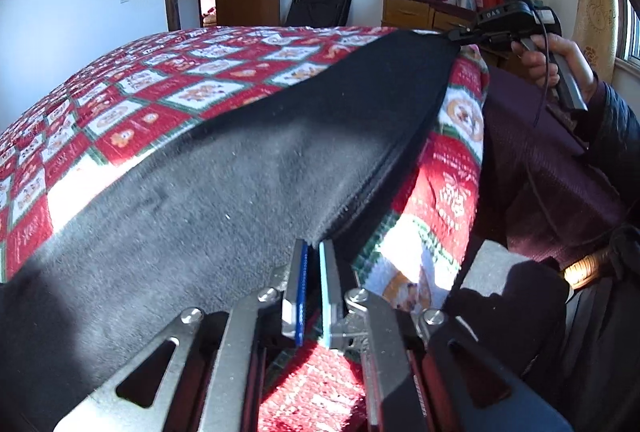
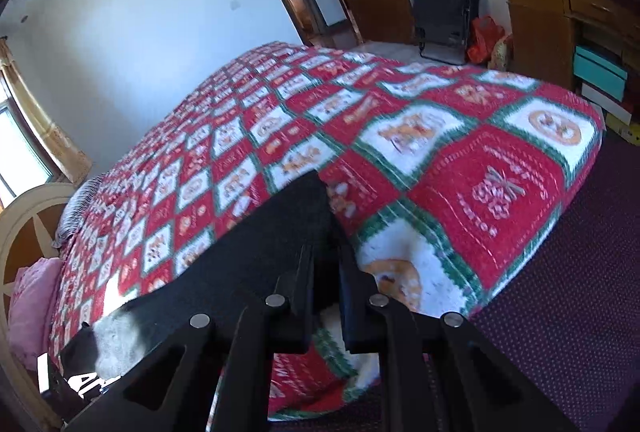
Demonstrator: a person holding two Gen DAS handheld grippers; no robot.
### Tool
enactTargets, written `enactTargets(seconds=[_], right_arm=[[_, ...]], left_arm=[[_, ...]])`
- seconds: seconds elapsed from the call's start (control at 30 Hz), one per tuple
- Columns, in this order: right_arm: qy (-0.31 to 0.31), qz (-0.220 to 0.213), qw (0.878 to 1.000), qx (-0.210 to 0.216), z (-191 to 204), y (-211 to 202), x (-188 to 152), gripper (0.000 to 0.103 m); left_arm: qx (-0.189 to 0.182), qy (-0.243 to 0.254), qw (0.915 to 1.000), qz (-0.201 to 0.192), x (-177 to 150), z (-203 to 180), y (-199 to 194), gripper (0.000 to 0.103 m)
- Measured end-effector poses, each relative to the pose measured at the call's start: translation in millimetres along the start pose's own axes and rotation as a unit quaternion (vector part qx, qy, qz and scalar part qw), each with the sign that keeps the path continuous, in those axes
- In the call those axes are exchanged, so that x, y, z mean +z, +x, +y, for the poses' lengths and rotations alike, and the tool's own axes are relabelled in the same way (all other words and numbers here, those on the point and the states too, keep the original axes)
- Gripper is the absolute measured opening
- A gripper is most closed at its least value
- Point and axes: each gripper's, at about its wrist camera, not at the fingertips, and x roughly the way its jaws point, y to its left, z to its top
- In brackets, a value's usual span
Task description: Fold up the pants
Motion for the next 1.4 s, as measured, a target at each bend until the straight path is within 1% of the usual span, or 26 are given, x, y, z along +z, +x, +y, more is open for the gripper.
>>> enactTargets(seconds=[0.2,0.27,0.3,0.37,0.4,0.43,0.47,0.5,0.53,0.57,0.6,0.67,0.73,0.8,0.83,0.87,0.93,1.0,1.07,1.1,1.17,1.23,1.27,1.3,1.37,1.4], right_arm=[[-0.016,0.002,1.000,-0.007,4,-1,-1,0.011],[-0.026,0.009,1.000,-0.013,5,-1,0,0.011],[-0.030,0.008,0.999,-0.017,7,-3,1,0.014],[-0.033,-0.017,0.998,-0.053,9,-12,4,0.041],[-0.039,-0.043,0.995,-0.076,12,-20,5,0.044],[-0.047,-0.064,0.993,-0.088,17,-29,4,0.045],[-0.052,-0.071,0.993,-0.081,23,-34,3,0.045],[-0.055,-0.073,0.994,-0.063,30,-37,2,0.045],[-0.062,-0.071,0.995,-0.031,44,-39,-2,0.045],[-0.073,-0.069,0.995,-0.011,56,-38,-6,0.045],[-0.091,-0.061,0.994,0.009,72,-35,-12,0.045],[-0.145,-0.030,0.988,0.044,112,-20,-31,0.045],[-0.208,0.006,0.975,0.073,153,1,-57,0.045],[-0.248,0.034,0.965,0.081,182,18,-81,0.045],[-0.273,0.055,0.957,0.083,197,30,-97,0.045],[-0.285,0.065,0.953,0.083,204,36,-106,0.045],[-0.315,0.099,0.941,0.075,214,52,-127,0.045],[-0.335,0.133,0.931,0.062,212,66,-142,0.045],[-0.367,0.132,0.920,0.048,213,64,-155,0.045],[-0.374,0.127,0.918,0.045,215,62,-155,0.045],[-0.372,0.127,0.918,0.048,217,57,-152,0.045],[-0.363,0.116,0.921,0.076,227,52,-145,0.045],[-0.364,0.110,0.921,0.085,236,52,-146,0.045],[-0.369,0.106,0.919,0.093,245,52,-147,0.045],[-0.382,0.104,0.911,0.114,261,55,-152,0.045],[-0.388,0.114,0.906,0.125,270,63,-158,0.045]], left_arm=[[0.006,0.008,0.9999,-0.003,-1,-2,-2,0.006],[0.010,0.009,0.9999,-0.005,-1,-3,-3,0.011],[0.009,0.009,0.9999,-0.005,-2,-3,-4,0.011],[0.004,0.010,0.9999,-0.006,-4,-4,-9,0.013],[0.001,0.011,0.9999,-0.010,-5,-4,-14,0.016],[-0.001,0.012,0.9998,-0.015,-7,-4,-19,0.017],[0.004,0.009,0.9997,-0.020,-9,-2,-25,0.024],[0.014,0.004,0.9996,-0.025,-11,1,-29,0.036],[0.024,-0.004,0.9991,-0.034,-13,5,-35,0.042],[0.034,-0.012,0.9983,-0.045,-15,10,-42,0.053],[0.047,-0.019,0.9974,-0.052,-15,15,-47,0.058],[0.071,-0.040,0.9947,-0.063,-16,28,-56,0.061],[0.098,-0.068,0.9904,-0.069,-18,44,-62,0.062],[0.120,-0.099,0.9854,-0.070,-24,59,-63,0.070],[0.128,-0.107,0.9837,-0.067,-27,64,-61,0.070],[0.138,-0.114,0.9819,-0.060,-31,68,-58,0.070],[0.143,-0.123,0.9808,-0.049,-40,73,-53,0.070],[0.146,-0.134,0.9794,-0.039,-50,76,-48,0.070],[0.143,-0.134,0.9796,-0.046,-53,75,-54,0.070],[0.147,-0.132,0.9793,-0.044,-53,75,-56,0.070],[0.165,-0.132,0.9762,-0.048,-53,78,-65,0.070],[0.178,-0.141,0.9722,-0.056,-54,86,-75,0.071],[0.190,-0.148,0.9688,-0.059,-56,92,-80,0.074],[0.198,-0.154,0.9660,-0.061,-59,97,-84,0.076],[0.217,-0.171,0.9592,-0.060,-66,112,-90,0.077],[0.225,-0.179,0.9562,-0.055,-71,118,-91,0.077]])
